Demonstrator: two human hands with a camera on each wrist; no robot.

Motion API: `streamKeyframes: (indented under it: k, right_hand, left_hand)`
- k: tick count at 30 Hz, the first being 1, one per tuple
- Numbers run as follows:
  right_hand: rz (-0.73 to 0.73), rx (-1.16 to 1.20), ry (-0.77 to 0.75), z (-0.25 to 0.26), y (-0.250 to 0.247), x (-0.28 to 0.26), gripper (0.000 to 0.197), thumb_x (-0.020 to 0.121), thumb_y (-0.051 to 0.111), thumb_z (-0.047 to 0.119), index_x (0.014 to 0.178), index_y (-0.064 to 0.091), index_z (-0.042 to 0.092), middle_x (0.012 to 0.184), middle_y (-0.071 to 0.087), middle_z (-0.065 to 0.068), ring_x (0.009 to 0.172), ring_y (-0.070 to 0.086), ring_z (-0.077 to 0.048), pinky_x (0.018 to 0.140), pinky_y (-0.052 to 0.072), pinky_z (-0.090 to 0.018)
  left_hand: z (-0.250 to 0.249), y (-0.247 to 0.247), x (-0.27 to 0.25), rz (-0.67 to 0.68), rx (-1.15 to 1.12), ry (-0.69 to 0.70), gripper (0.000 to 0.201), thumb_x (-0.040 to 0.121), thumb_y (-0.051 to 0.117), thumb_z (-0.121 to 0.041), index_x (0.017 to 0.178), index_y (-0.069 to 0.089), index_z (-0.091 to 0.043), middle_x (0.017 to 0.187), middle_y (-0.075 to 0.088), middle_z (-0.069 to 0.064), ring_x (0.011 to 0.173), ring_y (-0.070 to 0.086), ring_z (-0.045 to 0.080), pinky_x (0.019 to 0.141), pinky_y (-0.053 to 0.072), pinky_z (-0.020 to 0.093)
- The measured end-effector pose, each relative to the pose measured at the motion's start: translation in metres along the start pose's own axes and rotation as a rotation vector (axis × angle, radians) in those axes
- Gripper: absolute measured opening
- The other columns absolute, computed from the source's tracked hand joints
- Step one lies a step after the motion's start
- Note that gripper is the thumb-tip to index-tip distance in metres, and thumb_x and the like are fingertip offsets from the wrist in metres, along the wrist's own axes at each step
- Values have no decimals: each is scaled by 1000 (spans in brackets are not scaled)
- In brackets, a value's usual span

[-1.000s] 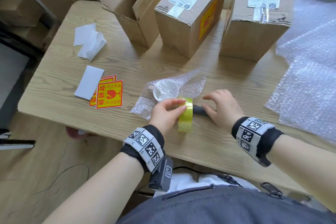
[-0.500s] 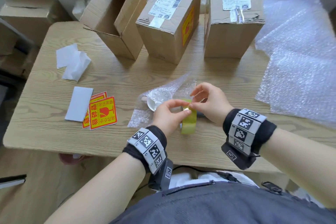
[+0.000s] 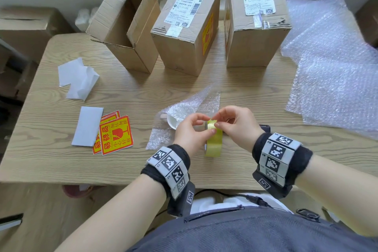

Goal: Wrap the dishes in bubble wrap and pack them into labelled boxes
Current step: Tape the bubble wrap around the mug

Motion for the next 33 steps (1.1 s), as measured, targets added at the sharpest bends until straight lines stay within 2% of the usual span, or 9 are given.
streamKeyframes:
  k: [4,7,10,13,16,20,26,29,33]
  right_hand:
    - [10,5,42,0,0,0,22,79,72,4,73,69,25,70,64,11,68,57,-5,67,44,-16]
    - [15,-54,43,1,0,-1,14,80,72,8,80,72,21,72,65,9,67,56,-2,64,41,-11]
    - [25,-114,33,3,-2,-1,10,78,74,12,77,72,21,74,65,7,66,54,0,65,41,-16]
    - [25,-238,-2,3,-2,-2,7,81,71,14,77,67,17,86,56,4,84,50,-8,81,39,-23]
    - [18,-287,-44,4,0,-3,11,86,65,13,79,57,18,104,52,-4,108,45,-19,97,36,-31]
    - [-90,-227,5,3,-15,5,5,90,59,13,86,56,14,106,59,-10,101,54,-23,90,41,-31]
    - [-302,-221,-70,-1,-44,29,7,88,60,6,83,58,9,100,53,-9,93,47,-15,79,30,-12]
    - [-294,-379,-272,0,-38,37,7,80,62,-8,77,60,-3,98,55,-21,97,51,-31,87,36,-23]
    - [-167,-546,-409,-4,-26,43,9,74,65,-13,73,60,-5,97,55,-23,92,53,-41,79,49,-42]
  left_hand:
    - [-1,-1,1,20,49,38,24,76,77,-19,95,65,-26,96,56,-17,94,48,-9,93,49,33]
    - [-4,-1,1,35,46,32,23,75,77,-17,92,64,-27,94,53,-22,99,52,-1,93,51,41]
    - [-5,0,1,51,60,47,26,74,78,-17,84,61,-33,93,52,-22,100,53,2,92,51,42]
    - [-4,3,0,52,102,55,28,72,80,-22,84,58,-36,94,53,-21,101,54,3,90,51,41]
    - [-6,4,1,42,103,51,32,73,80,-24,96,58,-26,98,56,-15,98,55,3,90,51,37]
    - [-4,4,-3,80,42,51,46,73,81,-23,109,53,-18,100,60,-8,90,59,1,85,52,25]
    - [6,-16,-3,-26,166,49,32,86,67,-26,114,55,-16,109,61,-3,100,58,8,87,45,22]
    - [7,-23,-3,-84,337,71,34,89,63,-27,119,53,-18,118,52,-4,104,54,9,92,45,26]
    - [-1,-27,-3,-191,754,138,46,88,61,-32,131,46,-24,140,34,-3,132,27,19,106,28,30]
Point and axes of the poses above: each hand's wrist, its own x-axis towards the middle knuckle, its own y-axis out of the palm, z = x × y, the point moved 4 cm from there along x, towards the middle knuckle
